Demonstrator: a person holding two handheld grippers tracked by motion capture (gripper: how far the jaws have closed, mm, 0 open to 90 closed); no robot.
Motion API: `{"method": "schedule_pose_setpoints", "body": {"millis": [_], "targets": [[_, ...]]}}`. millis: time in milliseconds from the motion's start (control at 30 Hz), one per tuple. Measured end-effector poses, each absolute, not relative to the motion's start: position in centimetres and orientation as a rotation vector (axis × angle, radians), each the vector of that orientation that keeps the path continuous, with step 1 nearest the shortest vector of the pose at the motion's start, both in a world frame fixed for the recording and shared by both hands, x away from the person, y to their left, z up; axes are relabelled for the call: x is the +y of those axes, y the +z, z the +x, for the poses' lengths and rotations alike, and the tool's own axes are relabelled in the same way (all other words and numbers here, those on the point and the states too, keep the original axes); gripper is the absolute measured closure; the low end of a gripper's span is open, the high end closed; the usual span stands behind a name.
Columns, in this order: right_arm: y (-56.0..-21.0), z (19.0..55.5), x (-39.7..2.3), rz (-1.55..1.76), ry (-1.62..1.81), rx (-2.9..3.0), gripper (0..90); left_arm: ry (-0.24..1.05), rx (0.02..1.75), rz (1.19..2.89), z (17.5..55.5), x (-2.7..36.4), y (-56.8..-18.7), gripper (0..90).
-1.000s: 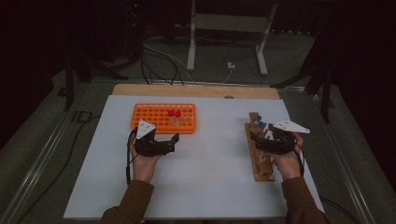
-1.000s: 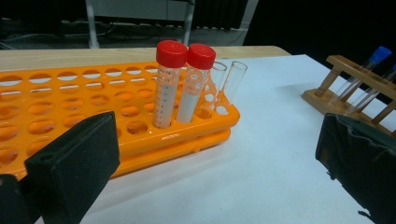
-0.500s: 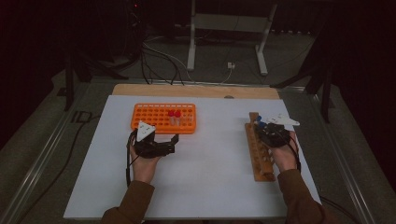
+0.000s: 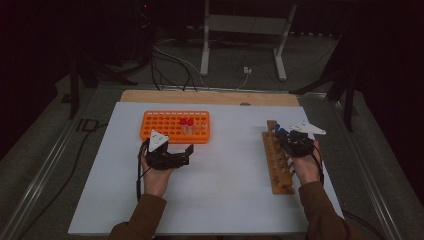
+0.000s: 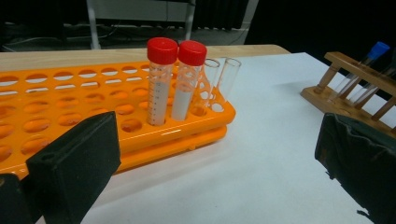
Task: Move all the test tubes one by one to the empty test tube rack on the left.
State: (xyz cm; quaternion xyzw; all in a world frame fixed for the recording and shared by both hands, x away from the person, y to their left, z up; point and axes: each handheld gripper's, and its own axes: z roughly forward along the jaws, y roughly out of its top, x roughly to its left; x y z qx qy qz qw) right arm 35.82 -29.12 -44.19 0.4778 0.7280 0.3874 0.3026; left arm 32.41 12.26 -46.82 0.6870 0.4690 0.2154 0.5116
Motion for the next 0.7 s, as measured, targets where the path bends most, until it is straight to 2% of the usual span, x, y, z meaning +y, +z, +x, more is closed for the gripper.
{"method": "schedule_pose_setpoints", "body": {"millis": [400, 700], "targets": [[-40.4, 34.2, -29.3, 1.188, 1.122, 1.851, 76.6, 0.509, 1.076, 1.656, 32.1, 11.1, -45.9, 1.4], [-39.6, 33.5, -26.8, 1.112, 1.213, 1.927, 76.5, 0.507, 0.981, 1.713, 32.1, 8.3, -45.0, 5.0]]}}
